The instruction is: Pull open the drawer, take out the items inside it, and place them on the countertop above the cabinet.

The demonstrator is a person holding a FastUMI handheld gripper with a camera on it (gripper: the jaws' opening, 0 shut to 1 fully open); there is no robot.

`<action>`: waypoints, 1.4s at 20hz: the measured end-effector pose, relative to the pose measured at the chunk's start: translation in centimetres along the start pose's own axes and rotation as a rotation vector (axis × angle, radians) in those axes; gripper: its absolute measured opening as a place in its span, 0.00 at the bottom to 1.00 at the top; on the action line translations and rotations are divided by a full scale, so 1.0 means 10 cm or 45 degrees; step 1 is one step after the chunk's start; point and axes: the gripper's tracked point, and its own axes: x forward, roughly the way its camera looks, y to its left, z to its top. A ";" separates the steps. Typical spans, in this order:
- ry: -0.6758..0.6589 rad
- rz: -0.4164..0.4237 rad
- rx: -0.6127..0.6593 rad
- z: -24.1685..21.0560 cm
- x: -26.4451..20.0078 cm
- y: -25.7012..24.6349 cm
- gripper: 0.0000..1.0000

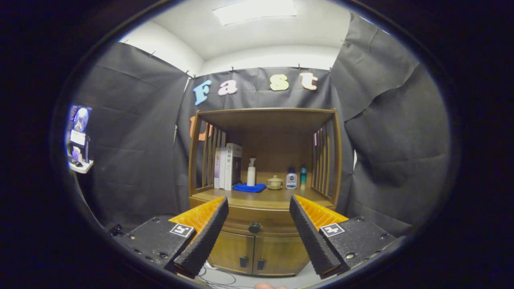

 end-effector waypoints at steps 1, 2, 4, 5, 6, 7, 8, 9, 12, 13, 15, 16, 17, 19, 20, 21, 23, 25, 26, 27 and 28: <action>0.007 -0.003 0.002 -0.03 0.03 -0.01 0.99; 0.022 -0.007 0.001 -0.06 0.05 -0.02 0.99; 0.042 -0.011 -0.009 -0.15 0.12 -0.04 0.99; 0.052 -0.011 -0.013 -0.20 0.16 -0.06 0.99; 0.064 -0.015 -0.015 -0.24 0.22 -0.06 0.99; 0.081 -0.017 -0.015 -0.31 0.28 -0.07 0.99; 0.093 -0.020 -0.014 -0.36 0.35 -0.08 0.99; 0.110 -0.019 -0.013 -0.42 0.42 -0.07 0.99; 0.122 -0.017 -0.021 -0.53 0.63 -0.05 1.00; 0.129 -0.018 -0.023 -0.58 0.72 -0.03 1.00; 0.143 -0.015 -0.020 -0.67 0.85 -0.01 0.99; 0.148 -0.017 -0.015 -0.70 0.93 0.00 0.99; 0.157 -0.017 -0.012 -0.75 1.00 0.01 1.00; 0.183 -0.009 -0.012 -0.89 1.15 0.05 0.99; 0.192 -0.014 -0.019 -0.96 1.24 0.05 0.99; 0.201 -0.015 -0.021 -1.04 1.33 0.05 0.99; 0.232 -0.020 -0.012 -1.21 1.50 0.08 0.99; 0.257 -0.036 -0.018 -1.36 1.70 0.08 0.99; 0.269 -0.052 -0.028 -1.42 1.76 0.06 0.98; 0.273 -0.062 -0.030 -1.46 1.83 0.05 0.97; 0.281 -0.075 -0.031 -1.51 1.90 0.04 0.94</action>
